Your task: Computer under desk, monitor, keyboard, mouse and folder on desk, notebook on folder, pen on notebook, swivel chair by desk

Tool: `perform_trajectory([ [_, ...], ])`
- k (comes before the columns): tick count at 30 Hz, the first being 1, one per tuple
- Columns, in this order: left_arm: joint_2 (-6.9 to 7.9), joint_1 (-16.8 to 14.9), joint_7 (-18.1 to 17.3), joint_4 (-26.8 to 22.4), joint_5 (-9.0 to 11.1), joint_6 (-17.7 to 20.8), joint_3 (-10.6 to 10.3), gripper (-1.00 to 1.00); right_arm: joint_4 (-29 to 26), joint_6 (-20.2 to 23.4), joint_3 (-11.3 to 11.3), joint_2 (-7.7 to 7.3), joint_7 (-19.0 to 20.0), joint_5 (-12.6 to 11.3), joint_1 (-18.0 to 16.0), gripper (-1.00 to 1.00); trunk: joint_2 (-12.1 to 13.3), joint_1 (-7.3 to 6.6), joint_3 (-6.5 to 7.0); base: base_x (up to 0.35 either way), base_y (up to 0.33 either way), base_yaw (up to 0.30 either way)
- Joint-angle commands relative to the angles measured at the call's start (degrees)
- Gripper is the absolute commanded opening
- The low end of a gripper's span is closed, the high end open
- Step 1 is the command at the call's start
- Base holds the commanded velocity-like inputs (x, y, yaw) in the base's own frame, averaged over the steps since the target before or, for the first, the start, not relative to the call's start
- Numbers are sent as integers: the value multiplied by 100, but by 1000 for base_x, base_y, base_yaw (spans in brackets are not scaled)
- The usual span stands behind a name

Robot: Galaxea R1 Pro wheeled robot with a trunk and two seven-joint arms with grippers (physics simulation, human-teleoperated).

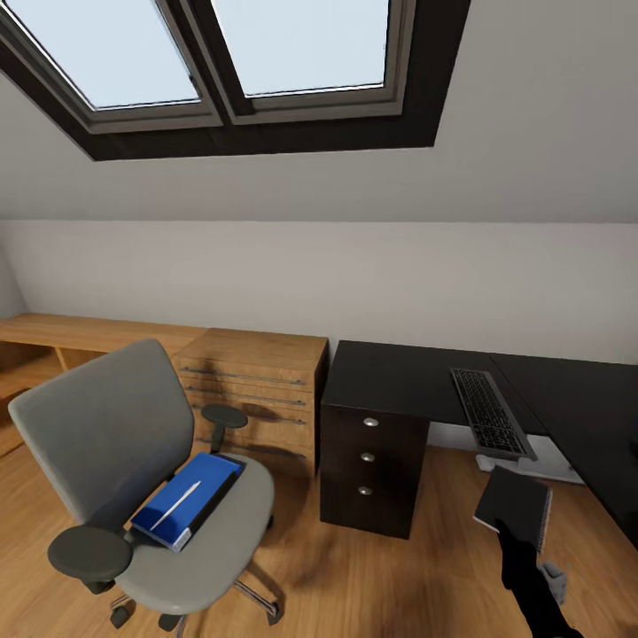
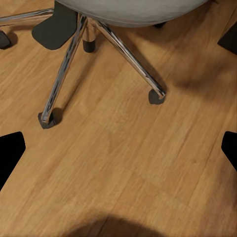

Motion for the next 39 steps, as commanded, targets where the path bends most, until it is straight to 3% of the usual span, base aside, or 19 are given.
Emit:
perform_trajectory([
  [1, -2, -4, 10, 3, -29, -17, 43, 100, 12, 59, -14, 0, 43, -69, -6, -100, -4, 0, -6, 0, 0, 0],
  [30, -2, -4, 6, 3, -29, -17, 43, 100, 253, 43, -25, 48, 41, -102, -6, -100, -4, 0, -6, -70, 2, 0],
  [39, -2, -4, 2, 3, -29, -17, 43, 100, 231, -249, -29, 165, 37, -95, -6, -100, -4, 0, 40, -2, 0, 73],
])
